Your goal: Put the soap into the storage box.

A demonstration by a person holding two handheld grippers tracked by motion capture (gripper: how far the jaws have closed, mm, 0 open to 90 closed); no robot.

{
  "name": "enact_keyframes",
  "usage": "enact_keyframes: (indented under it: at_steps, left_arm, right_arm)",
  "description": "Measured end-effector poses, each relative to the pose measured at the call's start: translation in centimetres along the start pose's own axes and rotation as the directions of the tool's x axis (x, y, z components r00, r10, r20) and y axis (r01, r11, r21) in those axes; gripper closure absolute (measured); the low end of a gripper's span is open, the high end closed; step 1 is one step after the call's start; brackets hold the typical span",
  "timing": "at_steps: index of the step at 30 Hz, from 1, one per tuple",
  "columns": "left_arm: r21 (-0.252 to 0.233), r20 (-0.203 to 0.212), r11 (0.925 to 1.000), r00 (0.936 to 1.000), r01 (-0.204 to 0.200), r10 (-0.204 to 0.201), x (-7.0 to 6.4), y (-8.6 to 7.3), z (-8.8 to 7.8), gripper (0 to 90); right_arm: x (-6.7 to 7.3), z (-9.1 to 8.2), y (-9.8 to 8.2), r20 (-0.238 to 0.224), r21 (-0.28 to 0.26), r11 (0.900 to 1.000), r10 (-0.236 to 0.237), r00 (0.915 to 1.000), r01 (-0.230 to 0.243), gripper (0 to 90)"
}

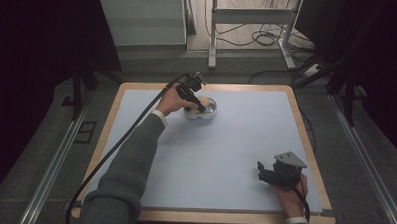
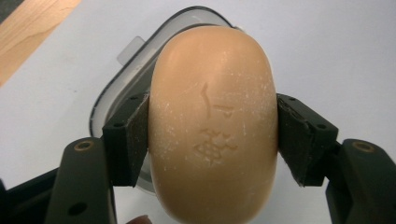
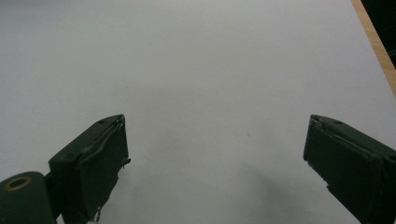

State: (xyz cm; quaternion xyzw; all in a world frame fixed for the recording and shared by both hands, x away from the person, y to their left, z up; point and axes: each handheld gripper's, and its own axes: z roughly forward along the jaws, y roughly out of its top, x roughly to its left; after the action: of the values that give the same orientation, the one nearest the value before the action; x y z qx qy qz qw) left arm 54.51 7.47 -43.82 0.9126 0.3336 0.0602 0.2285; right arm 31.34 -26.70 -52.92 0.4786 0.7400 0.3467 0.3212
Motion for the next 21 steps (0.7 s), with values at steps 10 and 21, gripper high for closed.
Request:
enact_keyframes:
  at_steps: [10,21]
  left_arm:
    - [0.011,0.012,0.9999,0.9999,0.004,-0.004,0.7,0.6,1.2,32.6]
    - [0.015,0.021,0.9997,0.9996,0.017,-0.017,1.1,0.6,2.5,32.6]
  right_arm:
    - [0.0,0.0,0.0,0.001,0.002,1.000,-0.001,1.0000,0.001,6.5]
    - [0.0,0.0,0.0,-0.001,0.002,1.000,0.000,1.0000,0.000,6.6]
